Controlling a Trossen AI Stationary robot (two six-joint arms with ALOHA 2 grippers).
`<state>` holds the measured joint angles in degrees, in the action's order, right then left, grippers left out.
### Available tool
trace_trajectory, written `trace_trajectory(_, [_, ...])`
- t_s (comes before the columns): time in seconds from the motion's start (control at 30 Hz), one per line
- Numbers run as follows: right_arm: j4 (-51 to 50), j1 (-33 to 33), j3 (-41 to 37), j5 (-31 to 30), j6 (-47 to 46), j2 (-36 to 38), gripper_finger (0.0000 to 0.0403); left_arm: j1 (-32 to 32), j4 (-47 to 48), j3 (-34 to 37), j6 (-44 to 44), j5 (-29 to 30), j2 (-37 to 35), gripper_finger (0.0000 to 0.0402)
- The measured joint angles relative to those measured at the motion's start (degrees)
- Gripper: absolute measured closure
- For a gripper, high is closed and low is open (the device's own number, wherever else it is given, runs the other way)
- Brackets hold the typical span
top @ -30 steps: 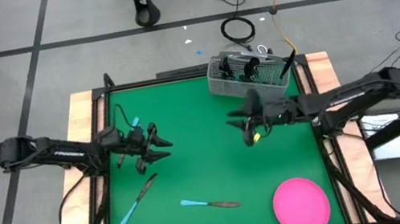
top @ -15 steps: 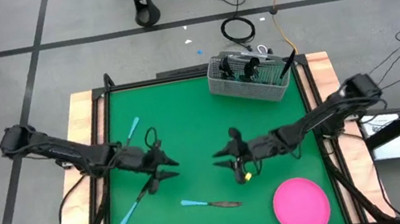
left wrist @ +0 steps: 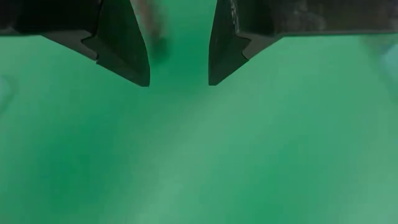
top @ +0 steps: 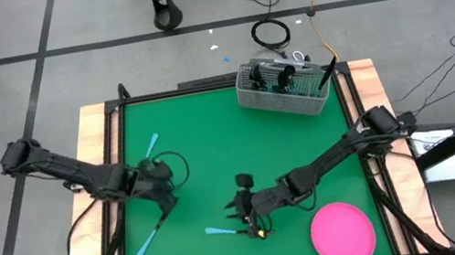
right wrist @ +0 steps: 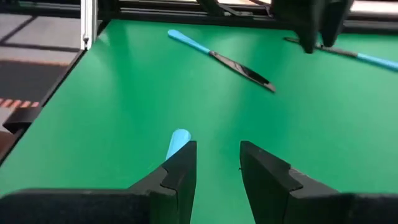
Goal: Sort silverware
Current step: Put the blue table knife into the silverware basket
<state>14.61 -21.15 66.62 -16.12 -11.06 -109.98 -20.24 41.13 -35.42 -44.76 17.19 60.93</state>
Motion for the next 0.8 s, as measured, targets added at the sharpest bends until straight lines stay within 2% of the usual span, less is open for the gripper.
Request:
trace_trajectory(0.1, [-0.2, 0.2, 1.4, 2.2, 2.6, -0.7, 0.0289, 5.3, 11.5, -1.4, -5.5, -0.8, 0.0, 0.0236])
trace_trajectory(0.17, [0.0, 0.7, 1.4, 5.2, 4.0, -0.7, 0.0289, 11.1, 15.0, -1.7, -5.1, -3.3, 0.0, 0.0236])
trace_trajectory(0.37, [-1.2, 3.3, 1.4, 10.5, 6.0, -0.7, 0.0289, 33.8, 16.4, -1.7, 8.8, -9.3, 1.0, 0.0236])
trace_trajectory(0.5, [-4.4, 3.5, 0.2, 11.8, 4.4, -0.7, 0.0289, 46.0, 16.3, -1.7, 17.2, -11.5, 2.9, 0.0236])
trace_trajectory(0.63, [-3.8, 3.2, -1.6, 11.9, 4.4, -0.7, 0.0289, 52.8, 15.3, -1.7, 22.2, -14.5, 6.7, 0.0236])
trace_trajectory(0.8, [-2.4, 4.0, -2.9, 11.7, 4.4, -0.7, 0.0289, 55.2, 13.1, -1.7, 23.2, -15.6, 13.4, 0.0236])
